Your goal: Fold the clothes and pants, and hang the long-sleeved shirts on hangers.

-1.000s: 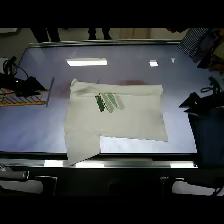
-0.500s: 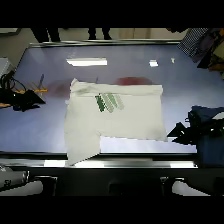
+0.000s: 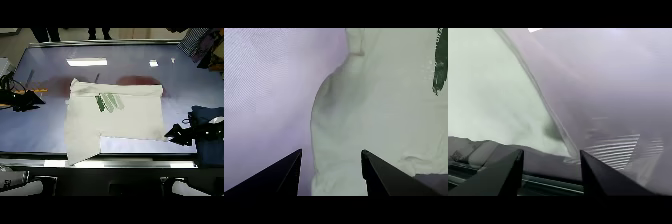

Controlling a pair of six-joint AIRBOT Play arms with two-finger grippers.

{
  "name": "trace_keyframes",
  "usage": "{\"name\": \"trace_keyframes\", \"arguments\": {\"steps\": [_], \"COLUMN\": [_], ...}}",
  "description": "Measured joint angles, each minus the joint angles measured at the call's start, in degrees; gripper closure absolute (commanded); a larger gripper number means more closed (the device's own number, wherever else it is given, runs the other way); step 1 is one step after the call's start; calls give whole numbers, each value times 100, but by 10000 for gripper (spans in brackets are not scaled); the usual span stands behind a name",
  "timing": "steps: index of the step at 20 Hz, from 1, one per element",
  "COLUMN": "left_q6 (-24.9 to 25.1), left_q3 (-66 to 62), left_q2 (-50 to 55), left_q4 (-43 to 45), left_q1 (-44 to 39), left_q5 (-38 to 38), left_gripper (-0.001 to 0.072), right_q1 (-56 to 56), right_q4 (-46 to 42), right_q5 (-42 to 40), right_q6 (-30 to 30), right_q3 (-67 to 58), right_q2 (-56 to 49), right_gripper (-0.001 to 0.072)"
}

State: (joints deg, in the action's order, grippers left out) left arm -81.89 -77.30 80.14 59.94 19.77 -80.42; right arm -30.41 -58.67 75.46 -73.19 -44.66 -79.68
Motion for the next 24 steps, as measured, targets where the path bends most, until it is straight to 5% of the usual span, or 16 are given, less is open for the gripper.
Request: {"name": "trace_keyframes", "arguments": {"steps": [4, 6, 9, 24], "left_q6": [9, 9, 57, 1506], "left_q3": [0, 0, 37, 3659], "left_q2": [0, 0, -17, -741], "left_q4": [0, 0, -2, -1475], "left_q1": [0, 0, 33, 323], "left_q5": [105, 122, 151, 1499], "left_gripper": [270, 270, 270, 270], "right_q1": [-2, -2, -2, -2], "right_q4": [256, 417, 614, 844], "right_q5": [-68, -181, -479, -466], "right_q6": [122, 219, 343, 472], "right_q3": [302, 461, 570, 629], "right_q2": [-13, -17, -20, 267], "right_gripper": [322, 422, 679, 680]}}
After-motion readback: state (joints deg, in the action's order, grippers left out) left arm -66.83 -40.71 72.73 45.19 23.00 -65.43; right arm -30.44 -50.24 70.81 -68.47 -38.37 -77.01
